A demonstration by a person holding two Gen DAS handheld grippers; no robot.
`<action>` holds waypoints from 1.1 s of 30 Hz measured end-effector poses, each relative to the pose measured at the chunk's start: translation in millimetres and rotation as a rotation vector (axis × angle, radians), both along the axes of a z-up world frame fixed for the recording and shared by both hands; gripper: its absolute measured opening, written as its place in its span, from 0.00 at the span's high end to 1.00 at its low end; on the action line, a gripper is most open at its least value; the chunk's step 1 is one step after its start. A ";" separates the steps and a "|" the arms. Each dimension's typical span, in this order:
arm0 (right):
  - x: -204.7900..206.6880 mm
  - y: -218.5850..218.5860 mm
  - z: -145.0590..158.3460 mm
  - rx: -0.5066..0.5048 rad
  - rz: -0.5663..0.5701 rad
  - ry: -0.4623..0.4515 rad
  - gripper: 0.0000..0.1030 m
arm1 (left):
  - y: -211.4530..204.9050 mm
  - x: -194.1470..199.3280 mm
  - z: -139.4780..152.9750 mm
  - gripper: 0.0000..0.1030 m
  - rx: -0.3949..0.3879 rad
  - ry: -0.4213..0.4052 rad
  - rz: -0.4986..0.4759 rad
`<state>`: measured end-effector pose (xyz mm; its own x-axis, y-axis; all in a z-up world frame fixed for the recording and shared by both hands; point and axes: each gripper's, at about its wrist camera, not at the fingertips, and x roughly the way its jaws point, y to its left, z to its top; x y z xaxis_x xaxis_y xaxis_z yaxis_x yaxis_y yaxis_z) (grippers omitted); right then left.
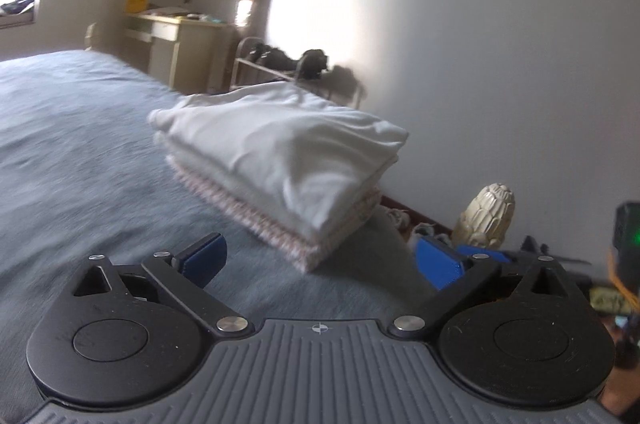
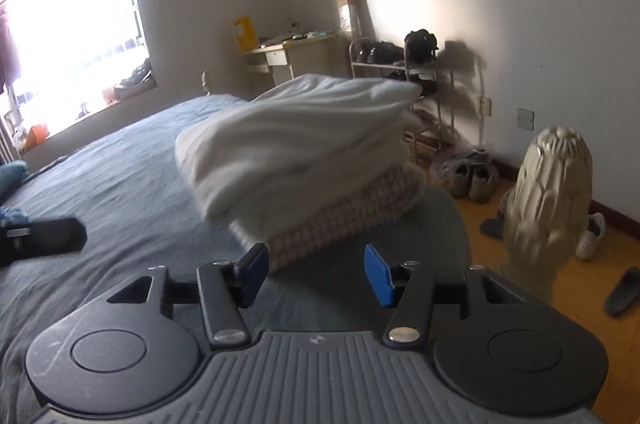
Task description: Fold clothes
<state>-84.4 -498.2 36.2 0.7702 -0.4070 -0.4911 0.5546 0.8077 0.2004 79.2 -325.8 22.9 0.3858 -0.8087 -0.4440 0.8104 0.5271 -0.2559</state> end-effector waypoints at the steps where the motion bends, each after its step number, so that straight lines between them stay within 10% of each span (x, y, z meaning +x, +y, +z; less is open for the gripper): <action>1: -2.9 7.7 -0.2 -0.001 0.000 0.003 0.37 | 4.0 -0.7 0.8 0.00 0.001 0.005 0.017; 17: -30.1 89.2 17.6 -0.073 -0.107 0.028 0.03 | 57.9 -13.3 17.0 0.00 0.006 -0.001 0.099; 33: -16.5 143.2 40.5 -0.098 -0.117 0.044 0.00 | 101.4 -14.2 19.7 0.00 0.001 0.005 0.098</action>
